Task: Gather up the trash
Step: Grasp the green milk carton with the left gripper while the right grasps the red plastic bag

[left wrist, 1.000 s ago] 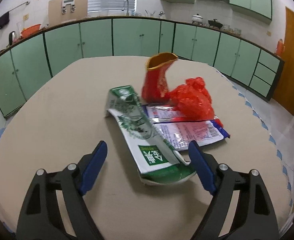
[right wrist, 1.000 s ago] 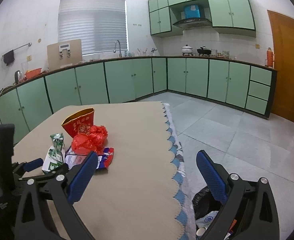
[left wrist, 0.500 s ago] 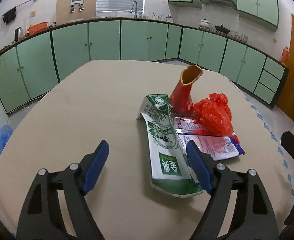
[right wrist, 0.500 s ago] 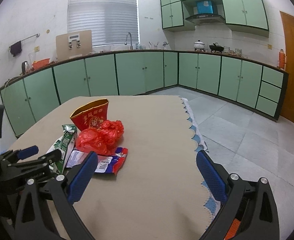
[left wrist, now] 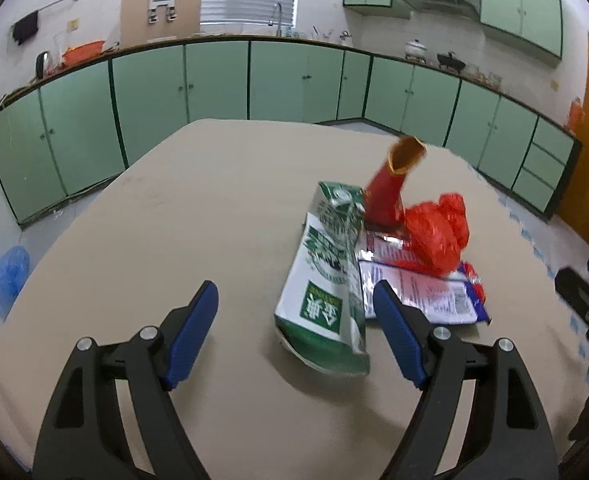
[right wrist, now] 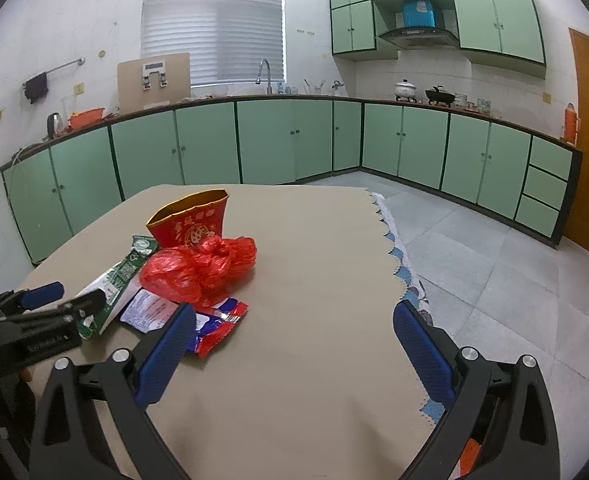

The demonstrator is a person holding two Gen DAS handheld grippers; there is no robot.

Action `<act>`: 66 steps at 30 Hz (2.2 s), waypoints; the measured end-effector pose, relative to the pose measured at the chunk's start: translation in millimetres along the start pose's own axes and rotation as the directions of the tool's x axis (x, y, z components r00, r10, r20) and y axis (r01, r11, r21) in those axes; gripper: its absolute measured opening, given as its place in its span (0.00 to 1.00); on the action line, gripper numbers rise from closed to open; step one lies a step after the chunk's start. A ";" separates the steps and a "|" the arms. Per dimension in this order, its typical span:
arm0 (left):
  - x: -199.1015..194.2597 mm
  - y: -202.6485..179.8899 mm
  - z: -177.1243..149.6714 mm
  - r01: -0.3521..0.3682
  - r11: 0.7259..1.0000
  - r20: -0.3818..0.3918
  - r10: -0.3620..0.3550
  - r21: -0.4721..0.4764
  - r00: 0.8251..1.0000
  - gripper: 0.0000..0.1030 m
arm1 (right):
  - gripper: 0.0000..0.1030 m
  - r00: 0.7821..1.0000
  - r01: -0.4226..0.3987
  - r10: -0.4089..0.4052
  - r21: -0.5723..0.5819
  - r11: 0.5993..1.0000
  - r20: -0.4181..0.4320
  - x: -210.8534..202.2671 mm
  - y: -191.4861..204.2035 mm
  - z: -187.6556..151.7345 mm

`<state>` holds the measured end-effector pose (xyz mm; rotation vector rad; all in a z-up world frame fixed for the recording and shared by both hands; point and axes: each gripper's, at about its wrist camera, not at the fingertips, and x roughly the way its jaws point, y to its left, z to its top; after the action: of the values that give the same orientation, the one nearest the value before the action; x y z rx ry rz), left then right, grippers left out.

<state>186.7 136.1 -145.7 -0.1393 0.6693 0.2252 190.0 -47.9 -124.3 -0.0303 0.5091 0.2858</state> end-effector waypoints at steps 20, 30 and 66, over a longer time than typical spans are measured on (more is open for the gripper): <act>30.5 3.8 14.3 -0.011 1.000 -0.098 0.013 0.022 0.995 0.77 | 0.94 1.000 -0.002 0.002 -0.003 1.000 -0.017 5.1 2.4 -3.6; 42.9 15.8 20.6 0.027 0.999 -0.131 -0.032 -0.037 0.991 0.55 | 0.90 0.999 -0.030 0.030 -0.005 1.000 -0.034 9.7 5.5 0.7; 31.2 43.5 14.5 -0.018 0.991 -0.103 0.004 -0.135 0.995 0.43 | 0.17 0.964 -0.221 0.221 0.015 0.975 -0.149 65.0 45.4 28.5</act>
<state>208.3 186.1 -156.5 -0.2794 0.7574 0.2762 245.2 15.6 -129.0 0.0035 0.6629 0.5056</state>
